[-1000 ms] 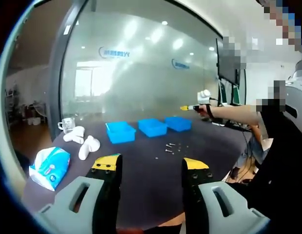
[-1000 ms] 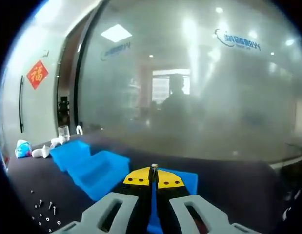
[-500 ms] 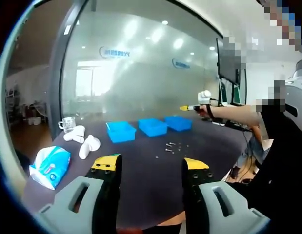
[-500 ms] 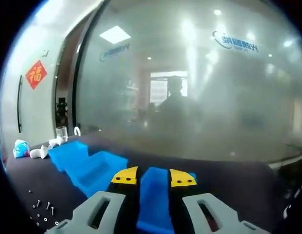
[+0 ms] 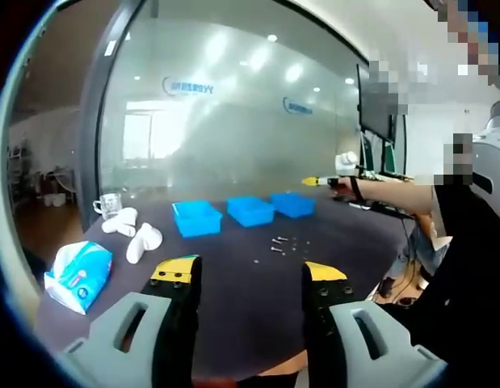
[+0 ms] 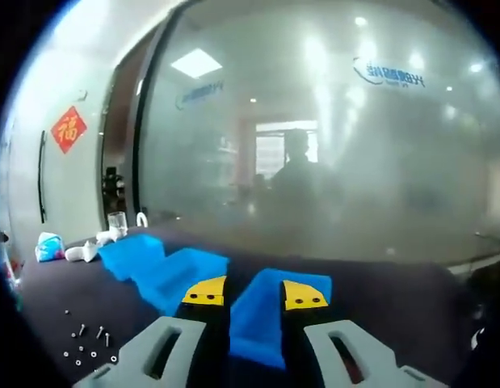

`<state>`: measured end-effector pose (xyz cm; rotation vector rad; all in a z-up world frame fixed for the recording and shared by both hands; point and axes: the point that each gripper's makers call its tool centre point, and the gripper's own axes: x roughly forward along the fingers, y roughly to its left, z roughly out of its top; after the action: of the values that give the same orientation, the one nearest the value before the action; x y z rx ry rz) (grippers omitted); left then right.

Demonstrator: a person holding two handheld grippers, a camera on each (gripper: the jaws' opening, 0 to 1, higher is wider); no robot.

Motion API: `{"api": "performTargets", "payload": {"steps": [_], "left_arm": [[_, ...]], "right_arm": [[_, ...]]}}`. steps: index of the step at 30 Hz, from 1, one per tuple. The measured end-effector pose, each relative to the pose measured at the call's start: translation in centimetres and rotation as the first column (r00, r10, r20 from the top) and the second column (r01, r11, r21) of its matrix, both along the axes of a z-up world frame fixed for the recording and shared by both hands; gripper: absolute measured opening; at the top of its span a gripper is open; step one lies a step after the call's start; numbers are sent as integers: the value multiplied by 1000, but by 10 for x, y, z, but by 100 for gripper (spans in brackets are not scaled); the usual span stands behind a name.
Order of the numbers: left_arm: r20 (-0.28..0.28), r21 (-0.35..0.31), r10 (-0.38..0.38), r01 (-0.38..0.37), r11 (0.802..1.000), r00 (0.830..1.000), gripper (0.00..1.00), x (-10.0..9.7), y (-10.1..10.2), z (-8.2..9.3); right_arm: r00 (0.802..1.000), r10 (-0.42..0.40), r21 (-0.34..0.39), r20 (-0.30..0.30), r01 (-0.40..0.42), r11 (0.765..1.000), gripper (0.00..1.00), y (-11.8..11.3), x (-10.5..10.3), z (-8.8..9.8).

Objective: Sort the screws, nuts, and washers into the corresponding bins

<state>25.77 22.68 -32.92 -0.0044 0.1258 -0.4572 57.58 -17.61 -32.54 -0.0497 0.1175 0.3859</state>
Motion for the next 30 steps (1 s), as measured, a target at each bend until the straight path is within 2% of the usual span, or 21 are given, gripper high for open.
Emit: {"api": "performTargets", "payload": {"steps": [5,9,15,17,21,30], "left_arm": [[-6,0,-1,1,1000,1000,49,5,-1,-5],[-6,-9,-9,9,1000,1000,49,8,-4,-5],[-4,-12,-32,32,999,999,49,11,-12,-4],[-6,-10,-40,40,999,999,49,12,-15,-5],[-10,-7,-56,56,998,998,49,13,-20,-6],[-4,1,-72,72,997,997,50,14,-26,-3]], "right_arm": [[998,53,9,29,-53,999,22,13,-33,7],[993,103,15,57,-104,995,24,26,-68,11],[983,167,10,69,-168,986,30,39,-126,7],[980,192,2,52,-192,981,32,45,-143,1],[972,230,-28,45,-229,973,38,46,-155,-8],[970,241,-3,27,-241,971,41,26,-200,-26]]}}
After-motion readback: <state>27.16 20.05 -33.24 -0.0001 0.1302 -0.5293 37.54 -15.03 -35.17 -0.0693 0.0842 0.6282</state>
